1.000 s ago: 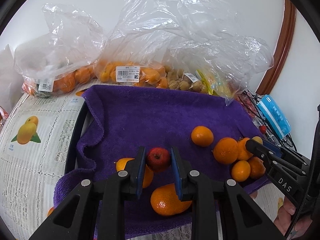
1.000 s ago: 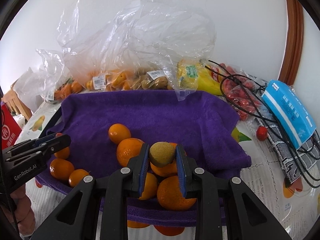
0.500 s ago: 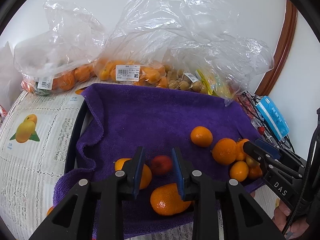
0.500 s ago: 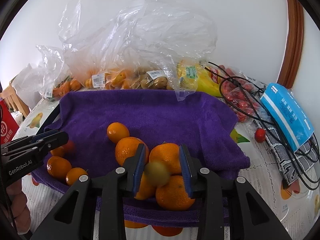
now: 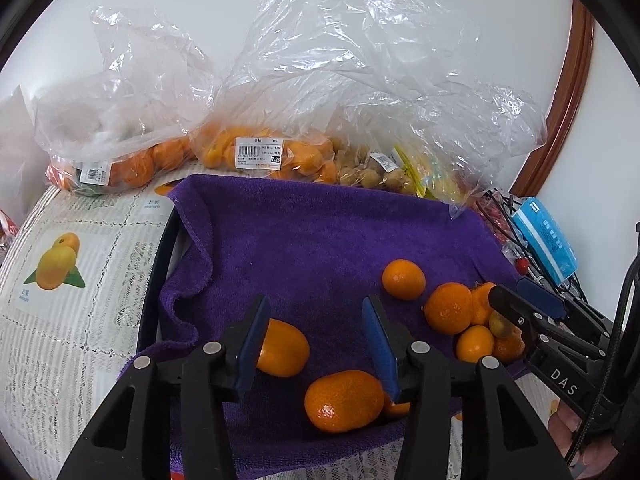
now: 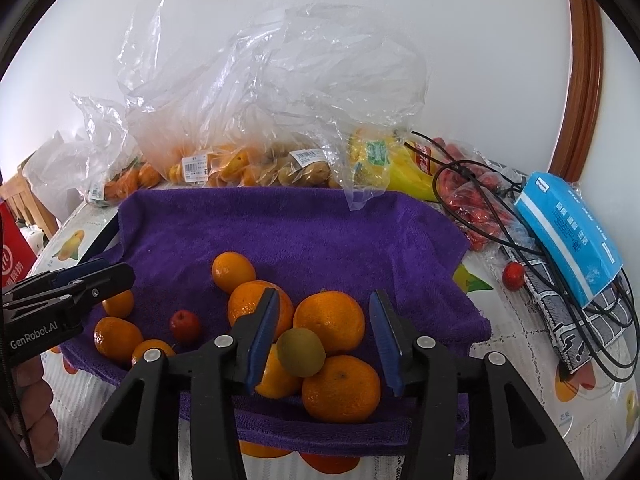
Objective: Organize fruits
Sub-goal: 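Lower and open the right tool onto the towel while the left tool releases the apple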
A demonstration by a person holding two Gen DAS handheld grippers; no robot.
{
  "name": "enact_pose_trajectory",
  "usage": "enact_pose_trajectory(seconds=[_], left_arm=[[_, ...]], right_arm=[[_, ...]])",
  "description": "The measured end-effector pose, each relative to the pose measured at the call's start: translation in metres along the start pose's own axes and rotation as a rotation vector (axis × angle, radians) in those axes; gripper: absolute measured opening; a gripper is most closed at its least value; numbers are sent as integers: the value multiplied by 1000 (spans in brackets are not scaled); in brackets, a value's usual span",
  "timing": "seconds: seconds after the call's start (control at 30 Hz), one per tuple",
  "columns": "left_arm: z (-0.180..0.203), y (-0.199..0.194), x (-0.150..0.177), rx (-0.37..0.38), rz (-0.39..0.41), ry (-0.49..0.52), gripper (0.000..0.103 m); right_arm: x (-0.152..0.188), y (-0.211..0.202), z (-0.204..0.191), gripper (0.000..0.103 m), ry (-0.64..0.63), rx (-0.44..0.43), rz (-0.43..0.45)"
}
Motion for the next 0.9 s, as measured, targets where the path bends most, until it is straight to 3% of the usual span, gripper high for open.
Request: enact_pose_trajectory(seconds=[0.07,0.47,0.7,0.9], left_arm=[[0,0,0,-2,-2,1,50],[1,-2,-1,-10,3,16,59],[6,-20,-8,-28,40,29,64],[9,-54,-1,-10,45,14,77]], right_arm=[[-2,-2,0,56,-5,13,10],[-2,-6,-3,67,-21,13,20],[-7,-18,-5,67,10,-37,31],[-10,-60,-11,67,22,-17,47]])
Point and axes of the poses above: each gripper's, at about its wrist camera, not at the fingertips, and y roughly the way its jaws point, z to its right, x to its underside, the point moved 9 cm from there along y, roughly the way its jaws point, and after that the axes turned 8 degrees about -y, right-handed, at the moved point
